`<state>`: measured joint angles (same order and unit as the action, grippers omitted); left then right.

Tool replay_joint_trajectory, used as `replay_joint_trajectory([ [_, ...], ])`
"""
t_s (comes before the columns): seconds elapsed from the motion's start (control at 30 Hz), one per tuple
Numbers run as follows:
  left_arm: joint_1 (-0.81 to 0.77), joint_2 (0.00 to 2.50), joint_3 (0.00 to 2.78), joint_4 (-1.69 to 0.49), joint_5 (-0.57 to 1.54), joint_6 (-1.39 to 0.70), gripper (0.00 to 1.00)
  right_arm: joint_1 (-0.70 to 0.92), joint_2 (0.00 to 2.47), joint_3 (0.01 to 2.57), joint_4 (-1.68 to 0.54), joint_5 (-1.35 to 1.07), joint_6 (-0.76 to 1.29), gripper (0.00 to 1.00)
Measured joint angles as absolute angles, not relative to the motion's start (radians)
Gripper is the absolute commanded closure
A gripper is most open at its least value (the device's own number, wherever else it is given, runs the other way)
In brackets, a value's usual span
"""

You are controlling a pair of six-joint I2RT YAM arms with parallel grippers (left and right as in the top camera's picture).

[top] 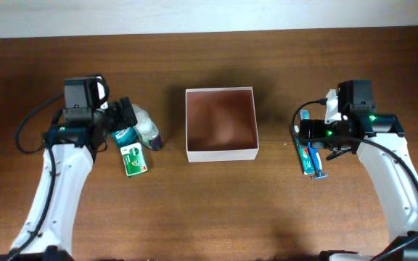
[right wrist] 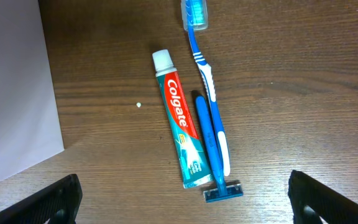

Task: Pack container
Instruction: 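Move the left gripper down onto the green Listerine bottle and grasp it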

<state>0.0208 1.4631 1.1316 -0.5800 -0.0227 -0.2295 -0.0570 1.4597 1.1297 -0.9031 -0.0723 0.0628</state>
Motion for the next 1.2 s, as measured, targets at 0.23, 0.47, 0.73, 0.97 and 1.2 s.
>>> replay_joint_trajectory([
  [0.23, 0.021, 1.464, 1.132, -0.550, -0.042, -0.230, 0.28, -0.057, 1.460, 1.130, -0.904, -0.072, 0.063, 0.02],
  [0.47, 0.021, 1.464, 1.132, -0.546, -0.059, -0.233, 0.39, -0.057, 1.460, 1.130, -0.904, -0.072, 0.063, 0.02],
  [0.73, 0.021, 1.464, 1.132, -0.538, -0.080, -0.233, 0.43, -0.057, 1.460, 1.130, -0.904, -0.072, 0.063, 0.02],
  [0.97, 0.021, 1.475, 1.132, -0.532, -0.084, -0.233, 0.42, -0.057, 1.460, 1.130, -0.904, -0.072, 0.062, 0.02],
  [1.2, 0.021, 1.509, 1.132, -0.520, -0.085, -0.233, 0.41, -0.057, 1.460, 1.130, -0.904, -0.072, 0.062, 0.01],
])
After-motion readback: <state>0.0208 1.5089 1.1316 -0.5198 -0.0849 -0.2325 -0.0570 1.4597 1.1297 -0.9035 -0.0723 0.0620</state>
